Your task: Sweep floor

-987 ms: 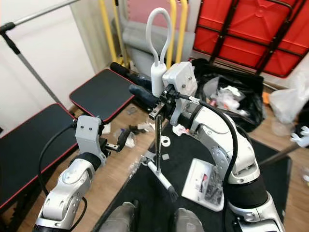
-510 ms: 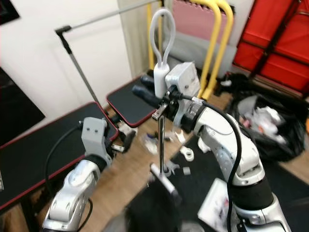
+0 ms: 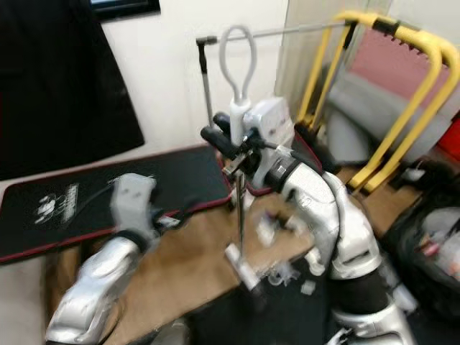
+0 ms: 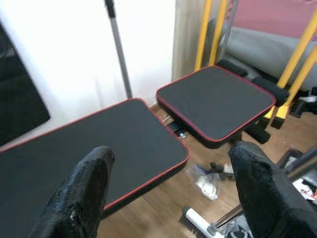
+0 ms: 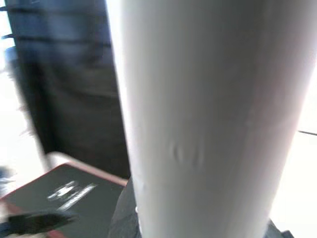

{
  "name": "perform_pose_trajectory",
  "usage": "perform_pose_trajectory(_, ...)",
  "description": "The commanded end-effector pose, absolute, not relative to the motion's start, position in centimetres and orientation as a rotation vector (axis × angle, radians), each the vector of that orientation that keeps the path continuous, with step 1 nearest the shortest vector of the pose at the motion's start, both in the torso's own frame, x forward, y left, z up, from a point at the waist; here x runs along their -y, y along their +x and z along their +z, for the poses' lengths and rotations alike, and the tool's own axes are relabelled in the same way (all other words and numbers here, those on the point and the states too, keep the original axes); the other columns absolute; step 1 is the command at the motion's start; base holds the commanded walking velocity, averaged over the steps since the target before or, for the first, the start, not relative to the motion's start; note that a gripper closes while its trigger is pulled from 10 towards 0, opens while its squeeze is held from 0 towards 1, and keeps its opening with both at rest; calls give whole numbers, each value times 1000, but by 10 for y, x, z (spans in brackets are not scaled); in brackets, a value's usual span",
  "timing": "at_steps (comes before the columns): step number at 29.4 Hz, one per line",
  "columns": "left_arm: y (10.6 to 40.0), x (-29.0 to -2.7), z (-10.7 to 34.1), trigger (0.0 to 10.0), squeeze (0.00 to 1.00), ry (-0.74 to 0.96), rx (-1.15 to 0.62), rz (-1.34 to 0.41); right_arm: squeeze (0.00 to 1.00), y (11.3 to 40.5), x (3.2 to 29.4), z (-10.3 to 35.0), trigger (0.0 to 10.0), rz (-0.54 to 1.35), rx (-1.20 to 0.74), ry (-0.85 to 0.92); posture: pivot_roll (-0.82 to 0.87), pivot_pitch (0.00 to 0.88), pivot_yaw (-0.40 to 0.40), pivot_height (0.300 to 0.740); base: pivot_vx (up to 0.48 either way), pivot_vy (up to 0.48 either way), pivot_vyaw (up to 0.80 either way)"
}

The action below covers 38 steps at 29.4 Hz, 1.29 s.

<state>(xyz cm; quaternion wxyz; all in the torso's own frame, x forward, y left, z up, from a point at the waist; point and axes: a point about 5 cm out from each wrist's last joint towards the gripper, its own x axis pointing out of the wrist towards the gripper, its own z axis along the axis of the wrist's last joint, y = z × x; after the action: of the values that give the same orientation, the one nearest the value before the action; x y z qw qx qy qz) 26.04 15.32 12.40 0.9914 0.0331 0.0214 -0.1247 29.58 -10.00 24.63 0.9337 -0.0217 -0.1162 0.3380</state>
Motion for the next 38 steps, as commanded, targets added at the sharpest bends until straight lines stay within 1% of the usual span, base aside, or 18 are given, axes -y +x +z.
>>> perform_pose_trajectory(1,259,-146,123,10000,0,49,-47,-295,0,296,104,257,10000,654,296,-65,-117,83,-120,740,289,0,0)
perform_pose_trajectory(4,259,-146,123,10000,0,50,-47,-299,0,302,108,254,10000,597,255,-65,-117,82,-119,740,289,0,0)
perform_pose_trajectory(6,259,-146,123,10000,0,50,-47,-305,0,304,111,252,10000,580,239,-52,-117,82,-119,740,289,0,-800)
perform_pose_trajectory(10,258,-145,123,10000,0,49,-47,-311,0,304,111,254,10000,581,263,-38,-118,82,-119,740,292,0,-200)
perform_pose_trajectory(12,258,-145,123,10000,0,49,-46,-313,0,300,106,255,10000,640,278,-11,-119,84,-117,740,300,0,0)
perform_pose_trajectory(13,258,-145,123,10000,0,48,-46,-313,0,297,103,255,10000,681,279,-4,-119,84,-117,740,300,0,800)
perform_pose_trajectory(14,258,-145,123,10000,0,48,-46,-313,0,297,103,255,10000,681,279,-4,-119,84,-117,740,300,0,800)
perform_pose_trajectory(15,258,-145,123,10000,0,48,-46,-313,0,294,101,254,10000,705,277,-39,-119,89,-115,740,300,0,800)
perform_pose_trajectory(18,258,-145,123,10000,0,47,-48,-313,0,292,99,252,10000,712,268,-36,-120,93,-115,740,300,0,800)
perform_pose_trajectory(25,255,-145,121,10000,0,50,-57,-319,0,292,99,248,10000,692,243,-32,-128,107,-110,740,299,0,0)
perform_pose_trajectory(31,251,-142,121,10000,0,56,-75,-341,0,294,102,243,10000,647,217,-40,-131,129,-109,740,0,0,0)
perform_pose_trajectory(36,243,-141,122,10000,0,39,-90,-362,0,299,97,240,10000,618,212,-26,-126,179,-111,740,0,0,0)
perform_pose_trajectory(38,241,-140,124,10000,0,35,-90,-367,0,301,95,240,10000,611,213,-20,-126,185,-111,740,0,0,0)
